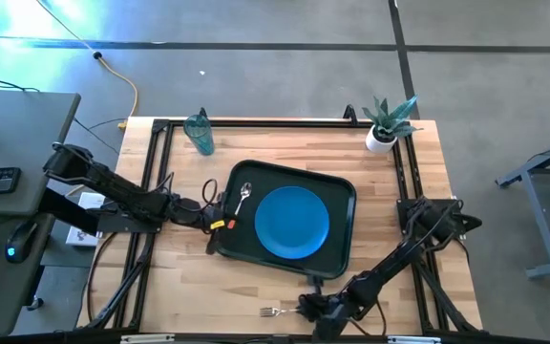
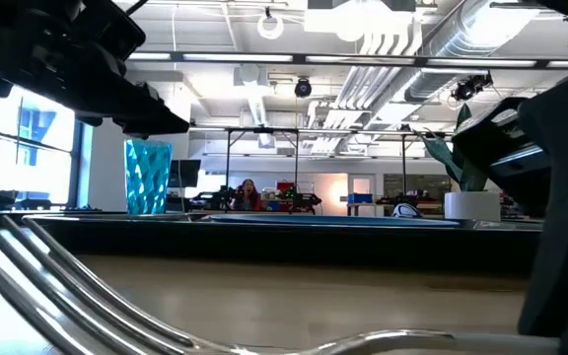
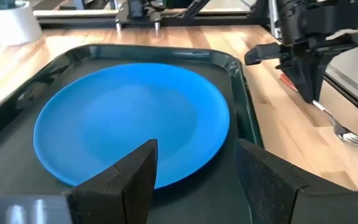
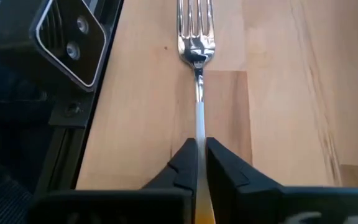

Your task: Pick and place plate/cup/fork/spoon on tray

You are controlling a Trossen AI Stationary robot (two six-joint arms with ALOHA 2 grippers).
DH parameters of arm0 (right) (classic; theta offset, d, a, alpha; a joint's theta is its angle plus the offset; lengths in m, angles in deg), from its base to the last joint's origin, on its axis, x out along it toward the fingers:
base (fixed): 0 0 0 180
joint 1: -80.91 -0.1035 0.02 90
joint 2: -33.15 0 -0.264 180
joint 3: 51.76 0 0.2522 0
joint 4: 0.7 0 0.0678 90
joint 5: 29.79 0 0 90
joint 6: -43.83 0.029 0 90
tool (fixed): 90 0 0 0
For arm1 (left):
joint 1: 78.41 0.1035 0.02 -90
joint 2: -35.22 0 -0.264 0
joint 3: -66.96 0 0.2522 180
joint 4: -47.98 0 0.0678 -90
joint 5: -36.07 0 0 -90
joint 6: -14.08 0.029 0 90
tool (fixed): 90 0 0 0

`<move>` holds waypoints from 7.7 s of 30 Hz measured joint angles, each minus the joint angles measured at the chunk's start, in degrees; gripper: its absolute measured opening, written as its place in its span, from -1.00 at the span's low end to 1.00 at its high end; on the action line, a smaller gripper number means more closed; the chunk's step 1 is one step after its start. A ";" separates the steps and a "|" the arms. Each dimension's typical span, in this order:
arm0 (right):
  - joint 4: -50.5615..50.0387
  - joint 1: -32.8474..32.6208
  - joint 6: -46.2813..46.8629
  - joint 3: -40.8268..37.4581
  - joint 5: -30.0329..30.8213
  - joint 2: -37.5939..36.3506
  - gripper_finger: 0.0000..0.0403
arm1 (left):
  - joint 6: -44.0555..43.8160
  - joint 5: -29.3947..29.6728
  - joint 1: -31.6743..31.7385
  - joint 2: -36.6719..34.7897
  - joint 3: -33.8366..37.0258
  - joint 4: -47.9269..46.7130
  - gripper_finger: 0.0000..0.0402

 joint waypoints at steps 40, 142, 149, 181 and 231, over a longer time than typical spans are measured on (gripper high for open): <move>1.26 12.56 -9.70 -0.42 57.78 -10.12 -1.00 | -0.71 11.69 0.58 5.85 -14.50 11.52 0.01; -7.81 29.30 -14.34 -11.58 -6.43 -14.19 -0.98 | -5.61 25.76 0.83 -1.37 -22.45 -25.42 -0.53; -7.25 26.06 -14.15 -11.89 1.57 -15.03 -0.99 | -6.08 25.76 0.83 -1.37 -22.49 -26.10 -0.52; -2.80 7.16 17.94 -27.07 66.68 -30.50 -1.00 | 3.33 13.41 7.67 20.78 -22.75 16.66 -0.08; -8.53 15.91 6.69 -11.39 45.27 -19.91 -0.43 | 3.13 -25.30 30.01 5.78 -37.42 -43.81 -0.99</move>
